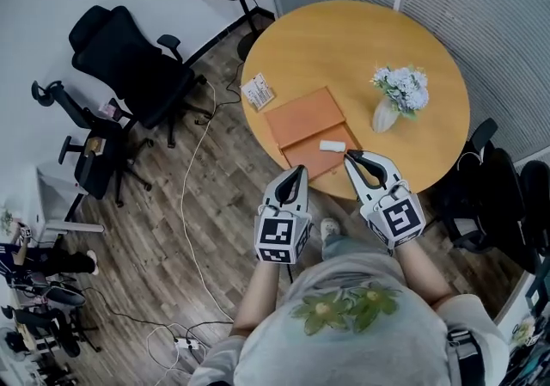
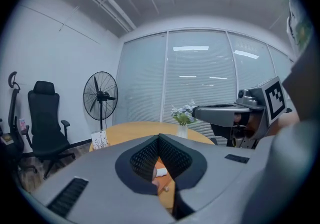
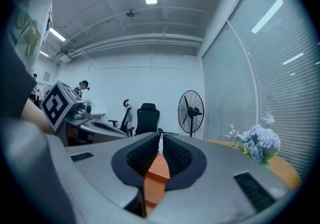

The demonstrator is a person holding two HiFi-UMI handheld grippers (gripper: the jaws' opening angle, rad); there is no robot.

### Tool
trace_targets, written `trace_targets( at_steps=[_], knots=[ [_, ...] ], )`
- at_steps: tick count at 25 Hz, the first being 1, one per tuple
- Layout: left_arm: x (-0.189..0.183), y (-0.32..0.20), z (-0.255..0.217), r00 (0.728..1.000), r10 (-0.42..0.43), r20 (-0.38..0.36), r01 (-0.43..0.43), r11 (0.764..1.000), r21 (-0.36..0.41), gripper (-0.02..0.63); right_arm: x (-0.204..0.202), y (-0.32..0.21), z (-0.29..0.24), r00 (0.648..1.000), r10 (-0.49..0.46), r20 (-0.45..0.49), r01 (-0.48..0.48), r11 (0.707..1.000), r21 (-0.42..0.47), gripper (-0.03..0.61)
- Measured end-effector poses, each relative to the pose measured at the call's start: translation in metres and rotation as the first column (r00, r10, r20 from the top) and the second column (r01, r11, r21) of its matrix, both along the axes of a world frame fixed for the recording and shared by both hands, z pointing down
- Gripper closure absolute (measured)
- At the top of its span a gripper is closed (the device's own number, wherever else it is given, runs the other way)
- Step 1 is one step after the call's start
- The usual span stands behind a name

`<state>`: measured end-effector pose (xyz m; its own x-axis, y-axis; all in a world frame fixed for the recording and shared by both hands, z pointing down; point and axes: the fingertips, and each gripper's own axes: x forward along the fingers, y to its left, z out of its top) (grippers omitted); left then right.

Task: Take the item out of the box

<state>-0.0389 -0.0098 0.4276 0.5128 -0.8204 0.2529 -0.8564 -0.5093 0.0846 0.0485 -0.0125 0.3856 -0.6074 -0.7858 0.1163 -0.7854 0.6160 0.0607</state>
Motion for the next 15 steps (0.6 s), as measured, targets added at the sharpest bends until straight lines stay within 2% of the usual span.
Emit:
trace_targets(
  at_steps=[8,15],
  knots=[
    [-0.007,-0.046,0.009,1.0,-0.019,-0.014,0.019,1.0,-0.017,0.611,-0.017,-0.043,0.006,0.996,-0.08,-0.041,0.08,0.997,0.003,0.432],
    [-0.011,-0.073,0.015,0.999,-0.033,-0.017,0.033,0.999,-0.03,0.611,-0.021,-0.071,0.019,0.993,-0.1,-0.066,0.098,0.995,-0.025,0.428]
  ],
)
